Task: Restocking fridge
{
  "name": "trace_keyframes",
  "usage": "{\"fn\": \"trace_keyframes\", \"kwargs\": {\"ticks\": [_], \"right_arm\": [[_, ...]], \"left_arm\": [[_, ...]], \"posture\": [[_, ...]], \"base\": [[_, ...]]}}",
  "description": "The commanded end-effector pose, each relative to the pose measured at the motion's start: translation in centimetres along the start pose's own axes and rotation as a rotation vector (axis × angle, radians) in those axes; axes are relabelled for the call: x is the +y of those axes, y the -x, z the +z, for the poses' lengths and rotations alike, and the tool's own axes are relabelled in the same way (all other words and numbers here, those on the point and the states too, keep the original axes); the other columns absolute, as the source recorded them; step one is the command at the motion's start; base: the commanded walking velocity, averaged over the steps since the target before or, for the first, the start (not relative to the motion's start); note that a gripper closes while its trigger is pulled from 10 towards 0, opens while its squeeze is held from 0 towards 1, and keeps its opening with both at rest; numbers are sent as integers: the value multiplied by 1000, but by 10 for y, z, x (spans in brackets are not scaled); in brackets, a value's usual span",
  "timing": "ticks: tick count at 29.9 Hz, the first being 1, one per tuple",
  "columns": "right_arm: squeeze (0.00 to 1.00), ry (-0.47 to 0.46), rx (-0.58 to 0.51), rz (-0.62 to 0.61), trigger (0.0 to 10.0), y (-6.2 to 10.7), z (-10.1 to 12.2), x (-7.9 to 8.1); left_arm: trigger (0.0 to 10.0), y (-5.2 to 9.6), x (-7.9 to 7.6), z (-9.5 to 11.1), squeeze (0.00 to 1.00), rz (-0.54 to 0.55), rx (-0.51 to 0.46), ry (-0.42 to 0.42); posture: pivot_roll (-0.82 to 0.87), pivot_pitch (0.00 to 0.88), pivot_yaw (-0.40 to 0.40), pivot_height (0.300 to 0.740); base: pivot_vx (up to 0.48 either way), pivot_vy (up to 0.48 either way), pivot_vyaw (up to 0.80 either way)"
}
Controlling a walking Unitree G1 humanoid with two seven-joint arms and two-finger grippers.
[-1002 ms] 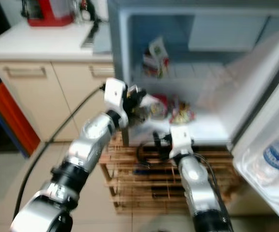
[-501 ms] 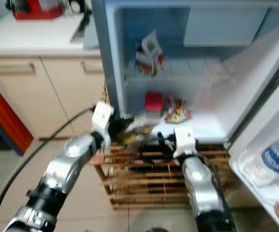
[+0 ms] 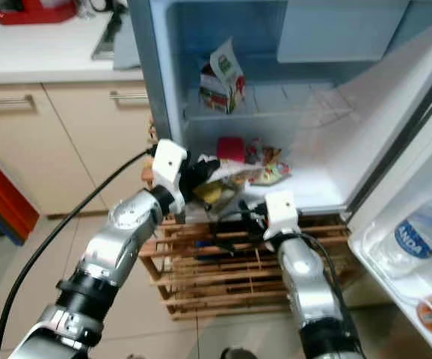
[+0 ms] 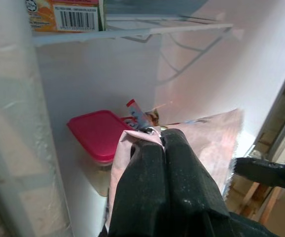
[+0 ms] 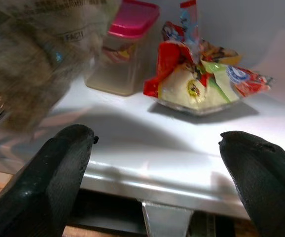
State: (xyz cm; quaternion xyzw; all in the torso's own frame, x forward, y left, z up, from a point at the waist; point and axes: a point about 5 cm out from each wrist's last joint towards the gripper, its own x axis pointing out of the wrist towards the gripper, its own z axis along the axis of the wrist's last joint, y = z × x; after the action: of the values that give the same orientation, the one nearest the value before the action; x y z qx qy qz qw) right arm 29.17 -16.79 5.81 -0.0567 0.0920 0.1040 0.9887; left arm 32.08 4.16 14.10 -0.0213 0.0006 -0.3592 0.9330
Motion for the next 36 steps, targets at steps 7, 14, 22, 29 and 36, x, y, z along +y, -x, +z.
{"fn": "trace_keyframes", "kwargs": {"ticks": [7,14,22,29,36], "right_arm": [[90,4,-11,5,10000,4,-1,3],[86,8,-18,-3,10000,5,1,1],[86,5,-6,-1,10000,9,-4,2],[86,5,-4,15,10000,5,-2,5],[86,8,12,2,10000,7,-4,3]], "left_arm": [[10000,-22,-21,18,0,-91,-67,57],[10000,-13,-18,17,0,-120,-63,-50],[10000,22,-3,3,0,-94,-51,-114],[10000,5,-18,17,0,-133,-111,-128],[10000,1,-25,21,0,-163,-113,-120]], "posture": [[-158,0,18,740],[-173,0,27,740],[-151,0,16,740],[-142,0,11,740],[-159,0,19,740]], "base": [[0,0,-446],[0,0,0],[0,0,0],[0,-440,0],[133,0,-343]]}}
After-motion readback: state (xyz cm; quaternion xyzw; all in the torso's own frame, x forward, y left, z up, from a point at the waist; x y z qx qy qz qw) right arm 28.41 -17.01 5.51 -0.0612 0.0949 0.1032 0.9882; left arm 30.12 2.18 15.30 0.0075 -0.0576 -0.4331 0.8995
